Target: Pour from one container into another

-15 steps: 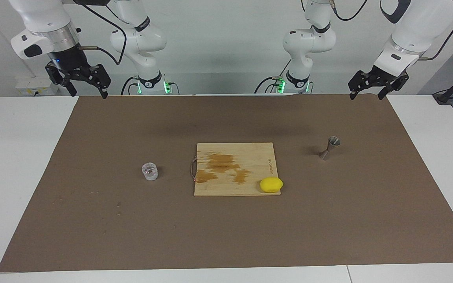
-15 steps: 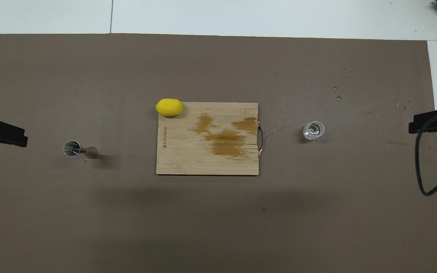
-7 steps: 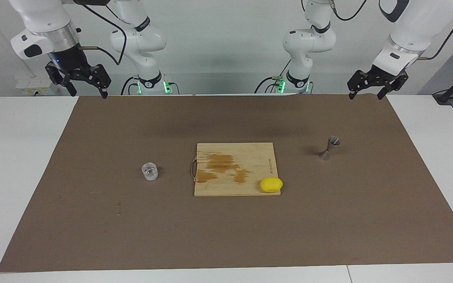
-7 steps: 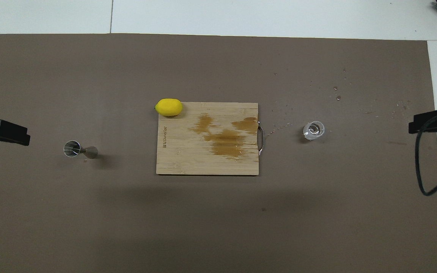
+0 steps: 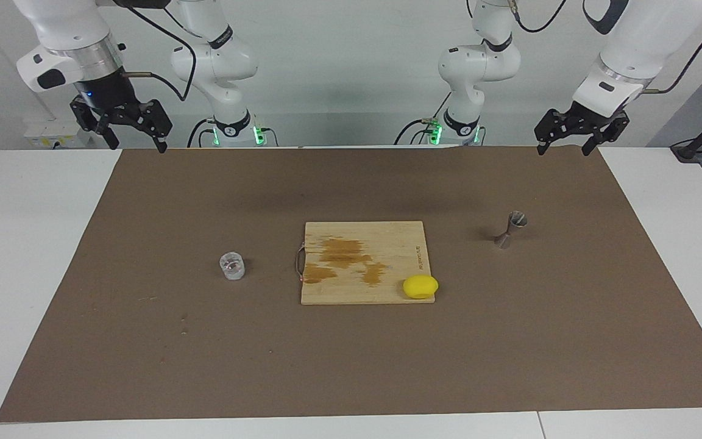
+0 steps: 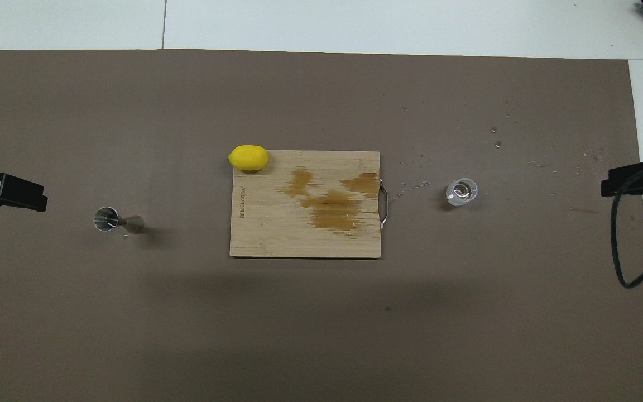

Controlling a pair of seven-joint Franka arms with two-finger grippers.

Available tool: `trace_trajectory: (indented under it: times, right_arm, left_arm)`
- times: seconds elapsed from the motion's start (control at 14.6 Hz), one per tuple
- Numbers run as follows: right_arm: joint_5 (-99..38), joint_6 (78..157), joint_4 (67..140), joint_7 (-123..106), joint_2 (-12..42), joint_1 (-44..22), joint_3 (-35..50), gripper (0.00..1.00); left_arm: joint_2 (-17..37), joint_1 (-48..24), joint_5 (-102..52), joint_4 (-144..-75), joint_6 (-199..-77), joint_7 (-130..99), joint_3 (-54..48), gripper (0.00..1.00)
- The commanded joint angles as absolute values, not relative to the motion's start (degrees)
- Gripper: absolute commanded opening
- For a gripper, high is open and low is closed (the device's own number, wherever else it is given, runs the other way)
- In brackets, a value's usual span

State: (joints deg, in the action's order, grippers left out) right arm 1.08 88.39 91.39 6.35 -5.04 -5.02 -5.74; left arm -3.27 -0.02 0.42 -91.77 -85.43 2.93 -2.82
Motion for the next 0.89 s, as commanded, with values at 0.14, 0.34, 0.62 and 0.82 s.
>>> trace_trajectory:
  times: [0.14, 0.34, 0.62, 0.82]
  right_arm:
    - [0.0, 88.3, 92.2, 5.8, -6.0, -4.5, -5.5, 1.0]
    - [0.0, 88.3, 92.2, 5.8, -6.0, -4.5, -5.5, 1.0]
    - [0.0, 88.3, 92.2, 5.8, -6.0, -4.5, -5.5, 1.0]
    - [0.0, 88.3, 92.2, 5.8, -6.0, -4.5, -5.5, 1.0]
  left_arm:
    - [-7.4, 1.1, -0.2, -100.4, -93.9, 0.6, -3.1, 1.0]
    - [-8.1, 1.9, -3.1, -103.8, -98.7, -3.7, -3.0, 1.0]
    - [-7.9, 2.8, -3.8, -110.1, -106.6, -6.0, -3.0, 1.0]
    - [-7.4, 2.8, -3.8, -113.2, -111.3, -6.8, -3.0, 1.0]
